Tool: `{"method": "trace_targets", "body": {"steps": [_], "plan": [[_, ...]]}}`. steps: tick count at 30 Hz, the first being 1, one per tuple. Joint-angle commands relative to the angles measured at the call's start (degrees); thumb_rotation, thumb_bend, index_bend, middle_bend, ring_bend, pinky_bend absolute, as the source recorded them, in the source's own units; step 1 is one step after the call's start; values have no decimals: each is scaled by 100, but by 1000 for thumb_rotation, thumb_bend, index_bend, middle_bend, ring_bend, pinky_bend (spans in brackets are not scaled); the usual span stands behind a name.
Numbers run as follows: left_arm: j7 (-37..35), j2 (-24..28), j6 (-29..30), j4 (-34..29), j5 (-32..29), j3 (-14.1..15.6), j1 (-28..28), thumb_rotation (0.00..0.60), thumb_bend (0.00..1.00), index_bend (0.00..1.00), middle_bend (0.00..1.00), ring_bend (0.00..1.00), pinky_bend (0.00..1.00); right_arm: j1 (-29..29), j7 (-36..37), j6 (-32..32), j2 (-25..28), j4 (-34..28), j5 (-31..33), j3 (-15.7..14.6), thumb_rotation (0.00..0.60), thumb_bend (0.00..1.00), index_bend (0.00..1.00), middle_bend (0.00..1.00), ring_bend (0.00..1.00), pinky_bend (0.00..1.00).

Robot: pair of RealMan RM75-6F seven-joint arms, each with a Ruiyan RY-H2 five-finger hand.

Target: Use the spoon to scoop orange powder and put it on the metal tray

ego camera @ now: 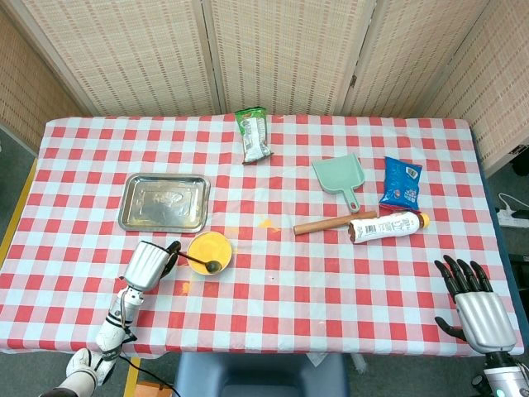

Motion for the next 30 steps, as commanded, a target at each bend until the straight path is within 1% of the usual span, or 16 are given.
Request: {"method": "trace_targets", "body": {"steps": [1,23,30], "plan": [[-8,4,19,-6,6,6,10,600,428,515,1000,1000,1000,1,-6,-4,-2,0,1,-1,600,100,0,0,0,0],[-46,5,-66,9,-14,-2,-19,600,427,528,1000,1000,1000,8,-25,-21,-19,7,13,1,600,100,0,0,0,0],[-58,3,-90,22,-9,8,-19,600,427,518,1000,1000,1000,13,-47,-36,-27,7,26,1,600,100,0,0,0,0]]}}
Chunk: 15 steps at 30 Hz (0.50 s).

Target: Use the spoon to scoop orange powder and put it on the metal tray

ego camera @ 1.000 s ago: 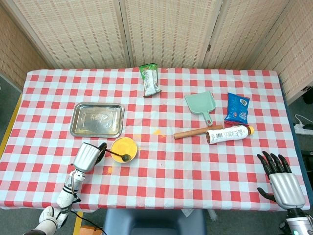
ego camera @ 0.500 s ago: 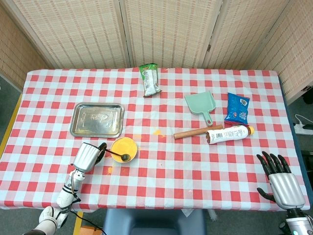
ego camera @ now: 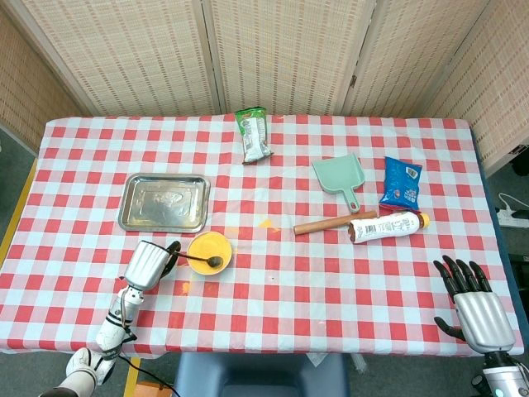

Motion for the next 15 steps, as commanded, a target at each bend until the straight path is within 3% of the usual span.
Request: {"method": "trace_targets", "body": {"steps": [1,15], "plan": [[-5,1,13,0,0,-2,-3,600,428,513,1000,1000,1000,5,-8,-14,-4,2,7,-1,600,100,0,0,0,0],[-40,1,111,-10,29,24,20,600,429,516,1000,1000,1000,2,-11,0,3,-7,9,1,600,100,0,0,0,0]]}}
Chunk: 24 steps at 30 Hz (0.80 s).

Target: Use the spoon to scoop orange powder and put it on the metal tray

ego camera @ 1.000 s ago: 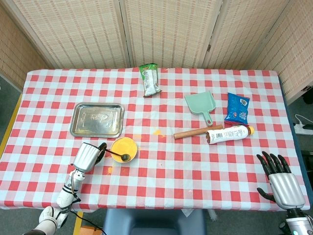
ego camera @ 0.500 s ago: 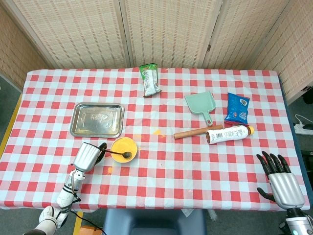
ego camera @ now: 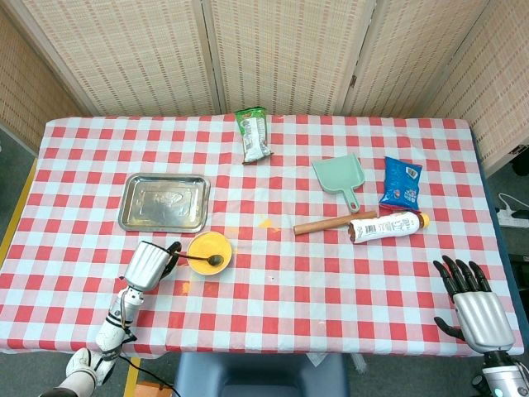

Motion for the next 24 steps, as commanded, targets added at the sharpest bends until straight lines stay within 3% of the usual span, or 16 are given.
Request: {"method": "trace_targets", "body": {"steps": [1,15,24], "plan": [[-7,-1,36,-1,12,9,6,600,429,516,1000,1000,1000,-5,5,12,6,-3,-10,-3,600,100,0,0,0,0],[-110,-17,122,32,13,8,40,600,428,518,1000,1000,1000,-10,-15,12,5,1,-18,-13,600,102,0,0,0,0],[-224,-28,134,47,13,11,52,600,428,611,1000,1000,1000,-2,-31,-9,0,-4,-5,-11,600,102,0,0,0,0]]}}
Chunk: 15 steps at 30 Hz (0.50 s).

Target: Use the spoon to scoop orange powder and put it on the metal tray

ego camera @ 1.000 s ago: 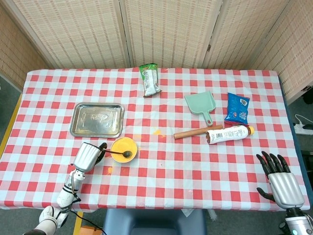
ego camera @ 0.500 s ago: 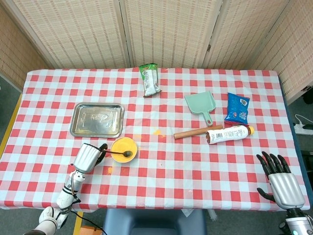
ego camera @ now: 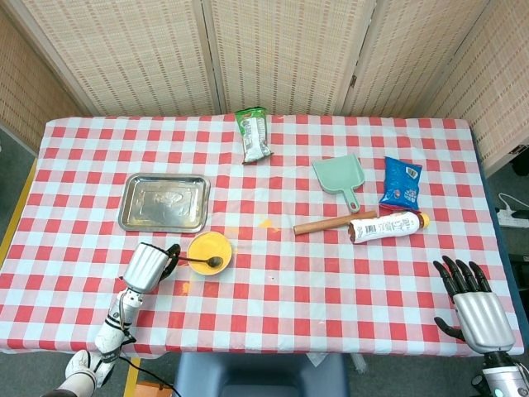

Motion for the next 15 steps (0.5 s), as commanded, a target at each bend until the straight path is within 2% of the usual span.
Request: {"method": "trace_targets", "body": {"steps": [1,6,8,15], "plan": [[-11,-3,20,1,-1,-4,0,600,427,611,1000,1000,1000,0,0,-1,3,-4,0,-2,600,102,0,0,0,0],[-55,2,29,-13,-5,-6,6,600,426,584,1000,1000,1000,-8,2,16,10,-15,-12,-6,600,103,0,0,0,0],[-81,9,44,-24,-4,-6,12,600,425,606,1000,1000,1000,-8,5,15,12,-17,-15,-8,600,104,0,0,0,0],[-340,197,-139,-380,-34,-6,47,600,464,907,1000,1000,1000,-1,19,1,8,-10,-18,-11,600,103,0,0,0,0]]}}
